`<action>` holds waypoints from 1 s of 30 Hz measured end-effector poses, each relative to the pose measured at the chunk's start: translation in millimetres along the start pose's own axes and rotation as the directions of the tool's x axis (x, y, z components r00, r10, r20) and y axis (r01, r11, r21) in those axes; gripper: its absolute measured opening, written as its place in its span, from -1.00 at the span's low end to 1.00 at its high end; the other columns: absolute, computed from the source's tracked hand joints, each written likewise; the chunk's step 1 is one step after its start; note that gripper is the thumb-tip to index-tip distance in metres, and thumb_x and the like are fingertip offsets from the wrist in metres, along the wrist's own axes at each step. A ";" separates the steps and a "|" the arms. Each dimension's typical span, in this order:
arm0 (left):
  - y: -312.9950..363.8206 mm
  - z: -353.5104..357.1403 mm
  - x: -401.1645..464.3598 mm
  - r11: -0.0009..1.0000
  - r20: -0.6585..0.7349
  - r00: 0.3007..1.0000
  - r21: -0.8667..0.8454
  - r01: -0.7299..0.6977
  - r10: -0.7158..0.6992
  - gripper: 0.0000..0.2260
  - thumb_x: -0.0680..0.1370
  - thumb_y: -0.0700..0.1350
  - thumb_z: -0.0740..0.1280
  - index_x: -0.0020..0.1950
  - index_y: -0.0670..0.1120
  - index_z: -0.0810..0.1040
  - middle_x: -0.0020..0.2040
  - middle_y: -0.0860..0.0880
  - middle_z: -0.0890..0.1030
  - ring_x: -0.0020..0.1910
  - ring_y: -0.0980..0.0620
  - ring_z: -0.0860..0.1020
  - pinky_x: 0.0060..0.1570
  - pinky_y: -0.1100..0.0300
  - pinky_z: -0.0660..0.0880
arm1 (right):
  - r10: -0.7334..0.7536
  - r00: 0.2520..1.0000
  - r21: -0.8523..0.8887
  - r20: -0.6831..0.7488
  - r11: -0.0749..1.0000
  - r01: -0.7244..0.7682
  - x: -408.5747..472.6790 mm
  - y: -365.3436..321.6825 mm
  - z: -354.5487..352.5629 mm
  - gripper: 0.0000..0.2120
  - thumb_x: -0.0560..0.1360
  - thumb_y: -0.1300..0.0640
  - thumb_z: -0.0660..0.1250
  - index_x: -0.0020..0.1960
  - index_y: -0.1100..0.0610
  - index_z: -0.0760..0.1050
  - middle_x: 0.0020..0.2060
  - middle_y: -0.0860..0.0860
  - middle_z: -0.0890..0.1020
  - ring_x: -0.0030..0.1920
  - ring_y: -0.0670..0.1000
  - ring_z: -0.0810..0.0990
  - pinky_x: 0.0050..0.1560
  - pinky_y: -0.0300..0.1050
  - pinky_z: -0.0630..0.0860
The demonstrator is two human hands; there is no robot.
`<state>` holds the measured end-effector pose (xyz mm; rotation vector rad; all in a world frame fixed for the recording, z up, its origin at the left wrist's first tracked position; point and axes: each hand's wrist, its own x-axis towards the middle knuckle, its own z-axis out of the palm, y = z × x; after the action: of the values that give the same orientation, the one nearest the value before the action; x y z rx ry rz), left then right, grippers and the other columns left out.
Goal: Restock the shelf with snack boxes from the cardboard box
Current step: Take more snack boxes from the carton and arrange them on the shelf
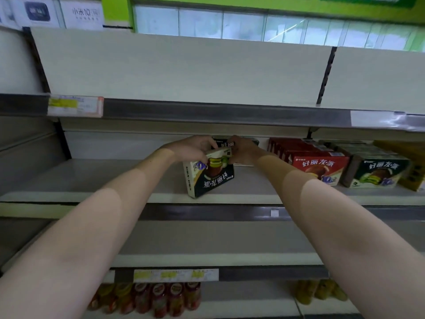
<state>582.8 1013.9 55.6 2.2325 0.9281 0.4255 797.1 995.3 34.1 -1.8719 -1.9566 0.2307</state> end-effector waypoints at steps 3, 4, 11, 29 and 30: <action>4.7 2.5 1.8 0.999 -0.036 0.998 -0.004 0.046 -0.047 -0.52 0.43 -0.38 0.36 0.29 -0.02 0.44 0.30 0.01 0.47 0.08 0.00 0.59 -0.26 0.18 0.57 | 0.010 0.999 0.066 0.035 0.998 -0.013 0.0 4.2 2.4 -0.44 0.42 0.15 0.53 0.36 0.13 0.43 0.12 0.00 0.53 0.17 0.04 0.52 0.05 -0.19 0.39; 5.4 2.9 3.3 0.998 -0.050 0.997 -0.004 0.065 -0.065 -0.53 0.45 -0.34 0.36 0.30 -0.02 0.42 0.30 -0.01 0.47 0.07 0.00 0.59 -0.25 0.17 0.55 | 0.010 0.999 0.088 0.032 0.996 -0.012 -0.6 4.5 2.3 -0.46 0.43 0.16 0.53 0.35 0.15 0.45 0.12 0.01 0.54 0.15 0.04 0.52 0.08 -0.17 0.41; 9.1 -1.7 11.0 0.957 -0.150 0.974 0.210 0.201 -0.172 -0.74 0.57 0.06 0.37 0.04 -0.13 0.62 -0.17 -0.06 0.69 -0.22 0.02 0.68 -0.17 0.15 0.59 | 0.071 0.997 0.150 0.025 0.986 -0.074 -2.2 -2.5 8.7 -0.60 0.47 0.18 0.48 0.26 0.19 0.48 0.03 0.08 0.58 0.09 0.12 0.58 0.05 -0.05 0.53; -44.2 -0.5 -12.0 0.680 -0.237 0.915 -0.732 0.052 -0.325 -0.39 0.49 -0.51 0.31 0.36 -0.01 0.19 0.17 -0.14 0.57 0.08 -0.14 0.61 -0.24 -0.09 0.65 | 0.157 0.916 0.169 0.370 0.958 -0.232 -18.3 -28.9 27.9 -0.46 0.57 -0.15 0.31 0.34 0.25 0.40 0.10 0.14 0.63 0.17 0.09 0.63 0.19 -0.07 0.59; -46.2 0.6 -12.8 0.687 -0.262 0.907 -0.725 0.039 -0.328 -0.32 0.47 -0.51 0.34 0.36 0.04 0.15 0.15 -0.13 0.58 0.08 -0.13 0.61 -0.27 -0.09 0.65 | 0.161 0.911 0.151 0.380 0.961 -0.233 -19.1 -29.5 28.9 -0.47 0.58 -0.17 0.30 0.33 0.22 0.40 0.11 0.14 0.63 0.18 0.10 0.63 0.21 -0.04 0.58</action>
<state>551.1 1028.4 22.7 1.3419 0.9564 0.9597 758.5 979.0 16.5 -2.0049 -1.8797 0.8565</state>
